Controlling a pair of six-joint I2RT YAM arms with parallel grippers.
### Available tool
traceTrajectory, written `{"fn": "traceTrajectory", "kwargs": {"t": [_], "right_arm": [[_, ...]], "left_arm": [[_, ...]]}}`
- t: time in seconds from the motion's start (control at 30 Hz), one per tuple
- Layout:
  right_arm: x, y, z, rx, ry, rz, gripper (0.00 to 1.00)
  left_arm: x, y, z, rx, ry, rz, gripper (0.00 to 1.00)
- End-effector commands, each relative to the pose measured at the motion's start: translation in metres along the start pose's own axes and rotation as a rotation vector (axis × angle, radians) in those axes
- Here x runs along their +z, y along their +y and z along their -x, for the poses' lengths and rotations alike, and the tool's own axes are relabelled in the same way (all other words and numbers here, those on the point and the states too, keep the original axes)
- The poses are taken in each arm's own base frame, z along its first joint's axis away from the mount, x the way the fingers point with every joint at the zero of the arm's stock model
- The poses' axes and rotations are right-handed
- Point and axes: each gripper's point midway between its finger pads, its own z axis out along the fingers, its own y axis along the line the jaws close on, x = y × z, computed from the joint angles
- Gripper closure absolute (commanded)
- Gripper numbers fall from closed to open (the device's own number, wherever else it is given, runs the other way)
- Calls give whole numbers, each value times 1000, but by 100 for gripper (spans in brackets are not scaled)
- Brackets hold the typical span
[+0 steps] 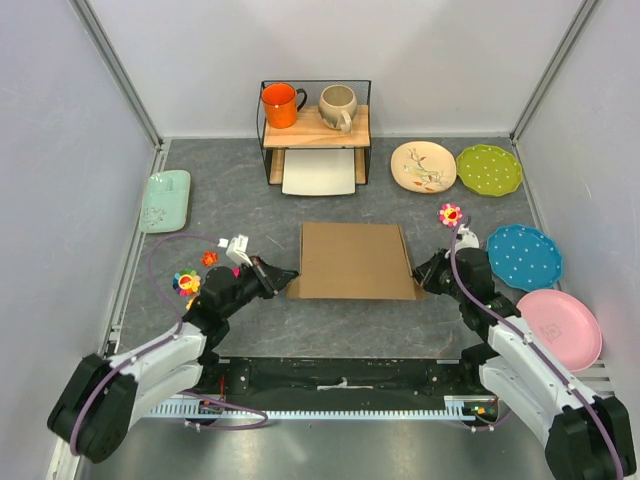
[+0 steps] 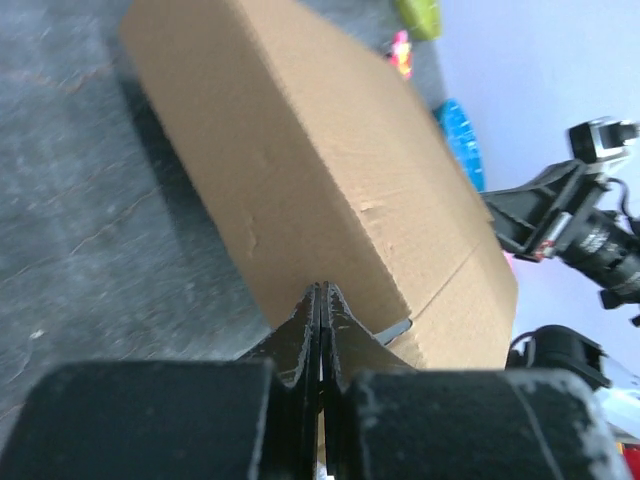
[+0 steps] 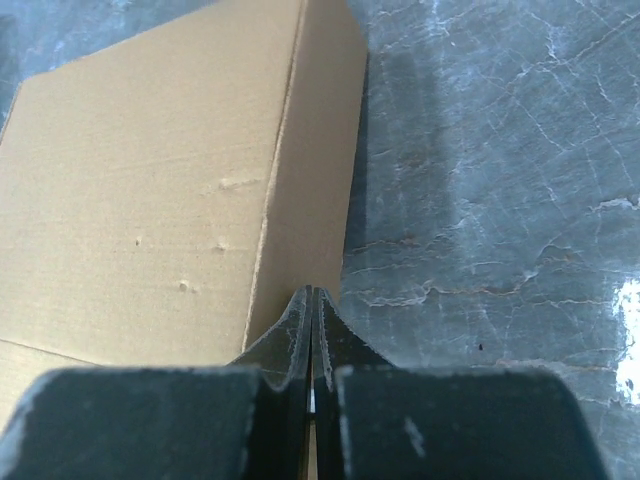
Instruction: Fold the paper box
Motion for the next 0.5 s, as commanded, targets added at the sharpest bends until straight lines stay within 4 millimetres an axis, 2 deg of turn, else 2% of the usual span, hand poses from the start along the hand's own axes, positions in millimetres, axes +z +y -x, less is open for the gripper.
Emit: {"fn": "traceTrajectory", "kwargs": {"t": [0.0, 0.03, 0.1, 0.2, 0.37, 0.47], "right_arm": [[-25, 53, 28, -23, -32, 174, 100], [-27, 54, 28, -20, -33, 175, 100], [-34, 63, 39, -19, -61, 195, 100], [-39, 72, 52, -15, -82, 199, 100], [-40, 78, 65, -1, -89, 180, 100], [-37, 76, 68, 13, -89, 156, 100]], "left_arm": [[-17, -52, 18, 47, -29, -173, 98], [-19, -51, 18, 47, -27, -157, 98], [-24, -65, 30, 60, -67, -183, 98], [-27, -76, 36, 59, -64, -200, 98], [-28, -82, 36, 36, -47, -209, 98], [-28, -80, 38, 28, -46, -179, 98]]}}
